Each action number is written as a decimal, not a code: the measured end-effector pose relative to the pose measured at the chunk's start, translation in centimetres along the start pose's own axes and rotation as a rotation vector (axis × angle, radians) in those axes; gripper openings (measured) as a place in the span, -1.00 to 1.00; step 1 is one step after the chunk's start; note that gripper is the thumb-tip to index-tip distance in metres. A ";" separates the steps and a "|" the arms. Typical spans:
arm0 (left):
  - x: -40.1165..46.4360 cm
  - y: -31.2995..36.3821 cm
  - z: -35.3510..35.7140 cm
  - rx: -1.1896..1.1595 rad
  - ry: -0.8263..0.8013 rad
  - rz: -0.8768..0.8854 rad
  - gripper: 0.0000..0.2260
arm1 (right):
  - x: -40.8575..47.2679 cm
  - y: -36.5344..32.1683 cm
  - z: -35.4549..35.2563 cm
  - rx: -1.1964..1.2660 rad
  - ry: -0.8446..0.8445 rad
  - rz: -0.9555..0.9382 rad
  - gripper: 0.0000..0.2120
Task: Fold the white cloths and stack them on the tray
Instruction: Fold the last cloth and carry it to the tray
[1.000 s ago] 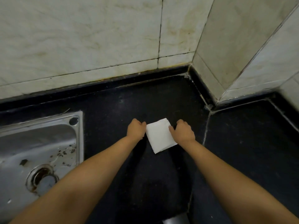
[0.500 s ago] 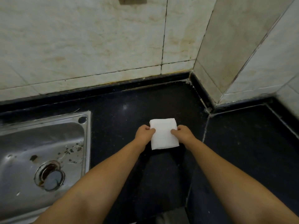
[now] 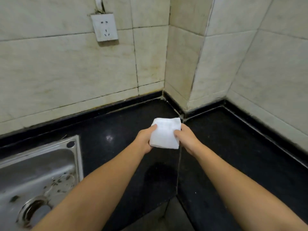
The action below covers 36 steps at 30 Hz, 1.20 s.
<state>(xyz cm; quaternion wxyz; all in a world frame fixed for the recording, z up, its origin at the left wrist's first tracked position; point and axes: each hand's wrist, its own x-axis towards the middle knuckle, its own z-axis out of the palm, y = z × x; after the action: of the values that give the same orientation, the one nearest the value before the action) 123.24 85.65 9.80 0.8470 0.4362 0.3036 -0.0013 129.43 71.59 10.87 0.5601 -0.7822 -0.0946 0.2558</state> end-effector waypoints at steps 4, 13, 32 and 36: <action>-2.5 -0.8 2.4 0.073 -0.196 -0.046 -0.71 | -4.8 1.2 -2.2 0.120 0.127 0.051 -0.69; -9.9 -10.0 7.0 0.463 -0.534 -0.126 -0.61 | -21.2 7.7 -3.2 0.225 0.782 0.112 -0.58; -52.7 -43.9 19.3 0.958 -1.270 0.217 -0.77 | -74.7 23.7 -6.5 0.049 1.799 0.456 -0.65; -64.1 -51.7 19.9 0.939 -1.419 0.200 -0.73 | -88.0 27.0 -7.2 -0.058 1.880 0.541 -0.66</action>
<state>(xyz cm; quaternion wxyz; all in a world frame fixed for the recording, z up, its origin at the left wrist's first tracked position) 67.41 22.07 13.38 0.5642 0.6625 -0.3705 -0.3248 54.46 17.80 13.56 0.3099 -0.6760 0.5668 -0.3545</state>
